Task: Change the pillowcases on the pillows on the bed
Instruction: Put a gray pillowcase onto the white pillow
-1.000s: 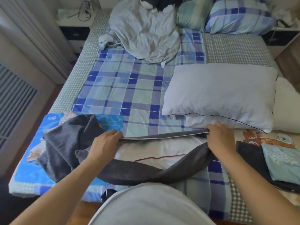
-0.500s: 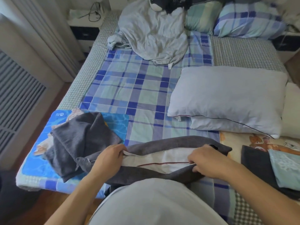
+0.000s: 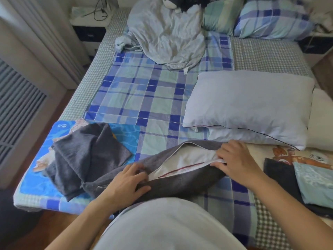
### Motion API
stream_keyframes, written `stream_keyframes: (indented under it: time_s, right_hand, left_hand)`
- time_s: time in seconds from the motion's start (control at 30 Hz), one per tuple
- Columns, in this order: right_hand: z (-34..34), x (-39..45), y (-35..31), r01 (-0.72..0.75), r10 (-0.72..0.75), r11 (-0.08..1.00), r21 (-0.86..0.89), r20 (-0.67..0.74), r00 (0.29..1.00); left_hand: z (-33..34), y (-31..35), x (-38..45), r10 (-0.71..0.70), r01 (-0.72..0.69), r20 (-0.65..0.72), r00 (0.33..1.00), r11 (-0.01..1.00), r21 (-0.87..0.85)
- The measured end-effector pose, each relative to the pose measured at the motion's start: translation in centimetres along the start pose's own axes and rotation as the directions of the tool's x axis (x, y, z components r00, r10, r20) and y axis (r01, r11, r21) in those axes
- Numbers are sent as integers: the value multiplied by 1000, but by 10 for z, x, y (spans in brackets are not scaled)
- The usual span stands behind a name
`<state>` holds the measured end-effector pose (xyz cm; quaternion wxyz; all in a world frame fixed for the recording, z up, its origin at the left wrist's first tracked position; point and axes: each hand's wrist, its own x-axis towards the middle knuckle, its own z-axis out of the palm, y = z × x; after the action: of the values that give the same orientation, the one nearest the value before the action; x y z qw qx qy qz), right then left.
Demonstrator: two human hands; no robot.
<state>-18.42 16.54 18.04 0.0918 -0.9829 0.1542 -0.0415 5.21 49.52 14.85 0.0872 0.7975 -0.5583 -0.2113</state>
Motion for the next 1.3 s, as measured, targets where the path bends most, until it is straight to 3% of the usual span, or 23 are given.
stream_keyframes:
  time_s: [0.13, 0.27, 0.3, 0.37, 0.43, 0.47, 0.57, 0.63, 0.7, 0.77, 0.87, 0.93, 1.07, 1.13, 1.2, 1.3]
  right_hand:
    - [-17, 2, 43, -244, 246, 969, -47, 313, 917]
    - [-32, 4, 54, -260, 177, 961, 96, 514, 840]
    - [-34, 5, 52, -293, 190, 945, 145, 484, 854]
    - [-40, 8, 41, -368, 294, 888, 274, 276, 915]
    - [-45, 16, 19, -336, 338, 847, 412, 71, 939]
    - [-46, 20, 7, -290, 307, 843, 453, 36, 951]
    - [-45, 30, -11, -195, 155, 893, 406, 128, 980]
    - [-45, 29, 3, -248, 179, 918, 311, 233, 956]
    - [-45, 24, 14, -328, 252, 905, 270, 280, 926]
    - [-43, 20, 11, -282, 214, 938, 200, 303, 928]
    - [-32, 22, -5, -55, 58, 998, -18, 389, 919]
    - [-30, 28, -17, 65, -4, 990, -127, 437, 900]
    - [-23, 42, -33, 139, -118, 990, -6, 485, 866]
    - [-19, 53, -42, 64, -129, 985, 158, 450, 884]
    - [-10, 67, -52, -107, -22, 946, 306, 390, 921]
    - [9, 92, -58, -187, 145, 953, 239, 184, 972]
  left_hand:
    - [2, -18, -14, -31, 30, 8, 999, 994, 102]
    - [-6, -36, -25, -133, 140, -50, 990, 974, 177]
    - [-11, -39, -26, -138, 152, -85, 987, 973, 176]
    - [-22, -45, -24, -174, 198, -154, 973, 968, 154]
    - [-32, -49, -20, -232, 261, -221, 947, 958, 114]
    - [-35, -51, -19, -261, 294, -254, 931, 951, 101]
    - [-38, -56, -16, -309, 342, -279, 909, 937, 73]
    - [-38, -59, -17, -292, 325, -290, 912, 943, 71]
    - [-35, -53, -20, -185, 215, -389, 903, 976, 36]
    - [-33, -35, -21, -91, 88, -433, 897, 996, -27]
    - [-34, -5, -22, -109, 88, -275, 955, 992, -88]
    - [-34, 4, -25, -147, 145, -164, 975, 989, -23]
    - [-39, 3, -25, -256, 259, 111, 960, 966, -11]
    - [-40, 4, -24, -206, 203, 154, 966, 978, 38]
    - [-38, 7, -26, -154, 145, 182, 971, 988, 60]
    - [-32, 13, -32, -133, 133, 102, 986, 991, 8]
